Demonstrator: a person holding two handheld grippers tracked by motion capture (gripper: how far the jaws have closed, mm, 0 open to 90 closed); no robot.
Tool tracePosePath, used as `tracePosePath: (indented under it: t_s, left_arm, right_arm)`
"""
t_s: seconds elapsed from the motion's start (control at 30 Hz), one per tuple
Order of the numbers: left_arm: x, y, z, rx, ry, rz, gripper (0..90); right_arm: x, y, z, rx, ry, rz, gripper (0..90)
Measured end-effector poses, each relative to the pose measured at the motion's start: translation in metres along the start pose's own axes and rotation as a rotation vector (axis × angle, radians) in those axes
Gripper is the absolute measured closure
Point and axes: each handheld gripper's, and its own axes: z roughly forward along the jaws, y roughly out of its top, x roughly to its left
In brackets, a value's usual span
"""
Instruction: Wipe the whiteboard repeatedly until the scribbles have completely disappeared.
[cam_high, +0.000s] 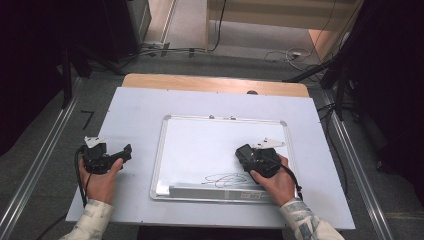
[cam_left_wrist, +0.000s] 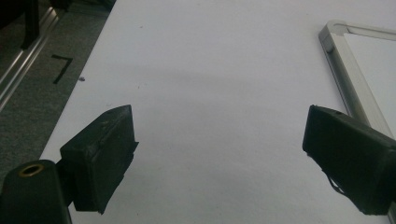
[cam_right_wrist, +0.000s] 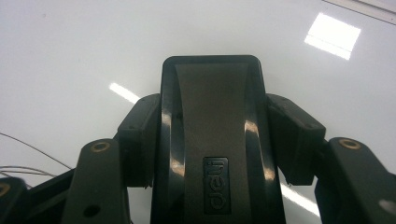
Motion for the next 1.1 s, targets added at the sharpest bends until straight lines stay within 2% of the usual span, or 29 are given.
tracePosePath:
  t_s: [0.1, 0.37, 0.5, 0.8, 1.1]
  left_arm:
    - [0.0, 0.0, 0.0, -0.001, 0.0, 0.0, 9.8]
    - [-0.001, 0.0, 0.0, -0.002, -0.001, -0.002, 9.8]
    - [-0.001, 0.0, 0.0, 0.0, -0.001, 0.003, 9.8]
    - [-0.001, 0.0, 0.0, 0.0, -0.003, 0.004, 9.8]
    - [-0.001, 0.0, 0.0, 0.0, -0.005, 0.0, 9.8]
  right_arm:
    - [0.003, 0.001, 0.0, 0.003, -0.023, -0.045, 38.8]
    - [0.001, 0.0, 0.001, 0.005, -0.007, -0.027, 38.7]
    - [0.003, -0.001, 0.001, 0.01, 0.016, -0.019, 38.5]
    - [0.01, -0.003, 0.004, 0.002, 0.046, -0.056, 38.7]
    - [0.019, -0.001, 0.007, 0.007, 0.068, -0.053, 38.7]
